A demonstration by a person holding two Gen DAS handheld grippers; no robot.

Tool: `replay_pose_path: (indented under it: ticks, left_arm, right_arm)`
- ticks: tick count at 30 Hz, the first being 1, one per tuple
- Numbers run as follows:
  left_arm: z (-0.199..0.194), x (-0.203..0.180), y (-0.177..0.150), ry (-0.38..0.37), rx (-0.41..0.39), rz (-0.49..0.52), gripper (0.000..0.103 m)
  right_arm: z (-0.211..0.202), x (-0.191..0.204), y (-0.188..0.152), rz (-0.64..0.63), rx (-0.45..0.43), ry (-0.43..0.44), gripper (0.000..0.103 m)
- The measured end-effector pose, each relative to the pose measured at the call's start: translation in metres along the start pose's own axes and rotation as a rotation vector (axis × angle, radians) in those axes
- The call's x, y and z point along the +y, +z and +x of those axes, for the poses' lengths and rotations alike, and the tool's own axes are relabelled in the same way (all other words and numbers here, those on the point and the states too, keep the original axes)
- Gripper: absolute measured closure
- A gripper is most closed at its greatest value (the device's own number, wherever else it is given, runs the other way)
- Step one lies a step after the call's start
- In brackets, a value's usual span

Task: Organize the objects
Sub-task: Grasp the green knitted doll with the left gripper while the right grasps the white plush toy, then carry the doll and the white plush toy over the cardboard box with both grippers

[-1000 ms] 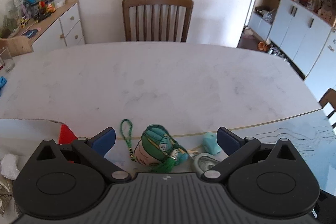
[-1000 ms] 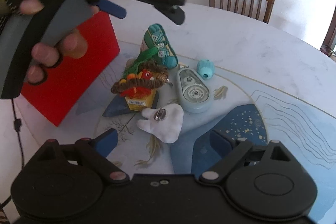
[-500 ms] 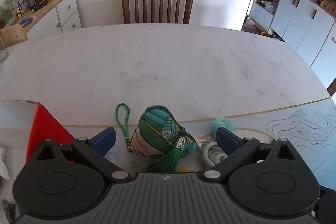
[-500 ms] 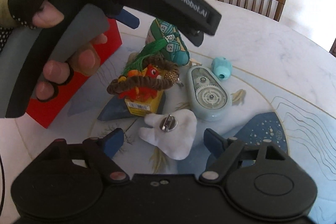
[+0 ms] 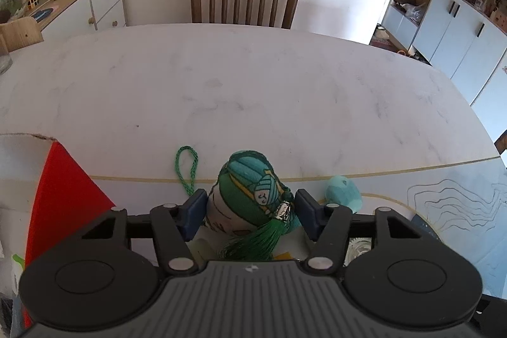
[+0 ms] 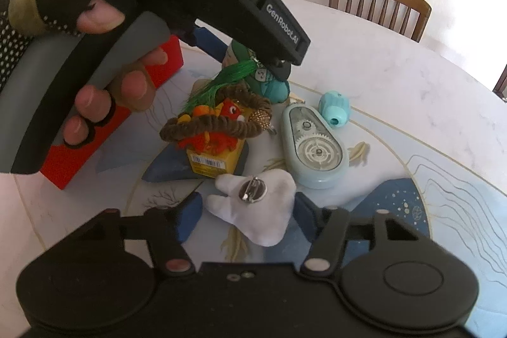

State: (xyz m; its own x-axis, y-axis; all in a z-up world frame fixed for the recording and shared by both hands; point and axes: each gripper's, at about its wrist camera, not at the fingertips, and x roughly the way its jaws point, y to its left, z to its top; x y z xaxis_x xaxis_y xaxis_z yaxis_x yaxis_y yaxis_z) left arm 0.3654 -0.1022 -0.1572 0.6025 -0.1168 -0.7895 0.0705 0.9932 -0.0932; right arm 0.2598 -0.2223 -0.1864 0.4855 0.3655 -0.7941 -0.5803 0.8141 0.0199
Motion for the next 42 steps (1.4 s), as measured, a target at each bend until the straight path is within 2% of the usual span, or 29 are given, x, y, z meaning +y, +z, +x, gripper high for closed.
replay_pose_path:
  ticks: [5, 15, 28, 35, 42]
  left_arm:
    - [-0.003, 0.001, 0.0, -0.001, -0.007, -0.01, 0.049]
    - [-0.03, 0.009, 0.004, -0.024, -0.02, -0.042, 0.051]
    - [-0.105, 0.016, 0.003, -0.142, -0.056, -0.028, 0.051]
    - [-0.147, 0.027, 0.005, -0.165, -0.064, 0.001, 0.051]
    - [-0.186, 0.053, 0.001, -0.16, -0.079, 0.024, 0.051]
  right_arm:
    - [-0.004, -0.001, -0.001, 0.021, -0.006, -0.018, 0.048]
    - [-0.034, -0.007, -0.002, 0.035, -0.03, -0.022, 0.049]
    - [-0.095, -0.009, 0.011, 0.054, -0.076, 0.0, 0.049]
    - [-0.122, 0.006, 0.026, 0.027, -0.098, -0.001, 0.049]
    - [-0.144, 0.032, 0.044, -0.005, -0.131, 0.012, 0.049]
